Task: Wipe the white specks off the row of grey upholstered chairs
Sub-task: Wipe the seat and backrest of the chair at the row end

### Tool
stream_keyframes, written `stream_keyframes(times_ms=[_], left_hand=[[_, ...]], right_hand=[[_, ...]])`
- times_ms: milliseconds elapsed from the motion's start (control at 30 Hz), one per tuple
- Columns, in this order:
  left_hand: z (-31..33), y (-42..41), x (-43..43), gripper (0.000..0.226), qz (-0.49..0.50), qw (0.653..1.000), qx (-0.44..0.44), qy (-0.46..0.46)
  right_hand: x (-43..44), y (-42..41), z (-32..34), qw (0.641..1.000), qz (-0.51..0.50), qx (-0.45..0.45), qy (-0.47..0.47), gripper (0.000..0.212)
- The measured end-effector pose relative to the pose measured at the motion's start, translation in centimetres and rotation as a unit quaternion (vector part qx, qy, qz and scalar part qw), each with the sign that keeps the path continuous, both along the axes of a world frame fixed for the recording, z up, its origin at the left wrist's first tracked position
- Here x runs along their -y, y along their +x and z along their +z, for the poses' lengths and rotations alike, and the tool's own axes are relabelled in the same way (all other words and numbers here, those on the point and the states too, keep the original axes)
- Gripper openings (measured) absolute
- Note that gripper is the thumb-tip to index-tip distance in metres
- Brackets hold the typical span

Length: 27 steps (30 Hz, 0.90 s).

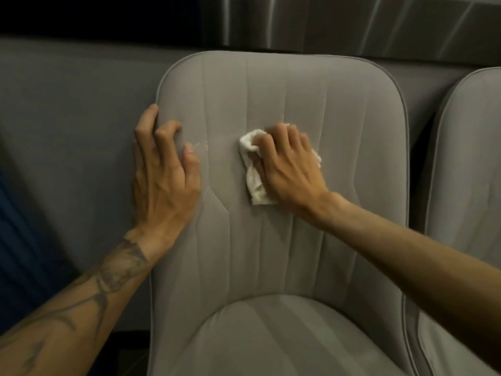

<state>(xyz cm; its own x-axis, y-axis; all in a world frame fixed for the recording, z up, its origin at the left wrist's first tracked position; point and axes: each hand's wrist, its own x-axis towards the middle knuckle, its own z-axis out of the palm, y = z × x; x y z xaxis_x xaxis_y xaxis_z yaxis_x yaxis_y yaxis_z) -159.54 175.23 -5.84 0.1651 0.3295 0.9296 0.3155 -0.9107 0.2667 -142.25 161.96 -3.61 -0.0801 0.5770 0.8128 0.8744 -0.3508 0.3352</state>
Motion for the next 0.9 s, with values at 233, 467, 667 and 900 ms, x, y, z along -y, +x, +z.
stream_keyframes(times_ms=[233,467,667,900], left_hand=[[-0.1,0.0,-0.3,0.031,-0.005,1.000,0.006,0.006],[-0.2,0.0,-0.3,0.030,-0.001,1.000,0.006,0.010],[0.0,0.0,-0.1,0.030,-0.007,1.000,0.003,0.003],[0.0,0.0,-0.1,0.029,-0.008,1.000,0.003,0.003]], right_hand=[[-1.9,1.2,5.8,0.970,-0.078,-0.119,0.199,0.025],[-1.8,0.8,5.1,0.999,-0.005,-0.019,0.039,0.029],[-3.8,-3.1,1.1,0.984,-0.011,-0.113,0.136,0.020],[-4.2,-0.4,6.5,0.977,-0.026,-0.125,0.173,0.025]])
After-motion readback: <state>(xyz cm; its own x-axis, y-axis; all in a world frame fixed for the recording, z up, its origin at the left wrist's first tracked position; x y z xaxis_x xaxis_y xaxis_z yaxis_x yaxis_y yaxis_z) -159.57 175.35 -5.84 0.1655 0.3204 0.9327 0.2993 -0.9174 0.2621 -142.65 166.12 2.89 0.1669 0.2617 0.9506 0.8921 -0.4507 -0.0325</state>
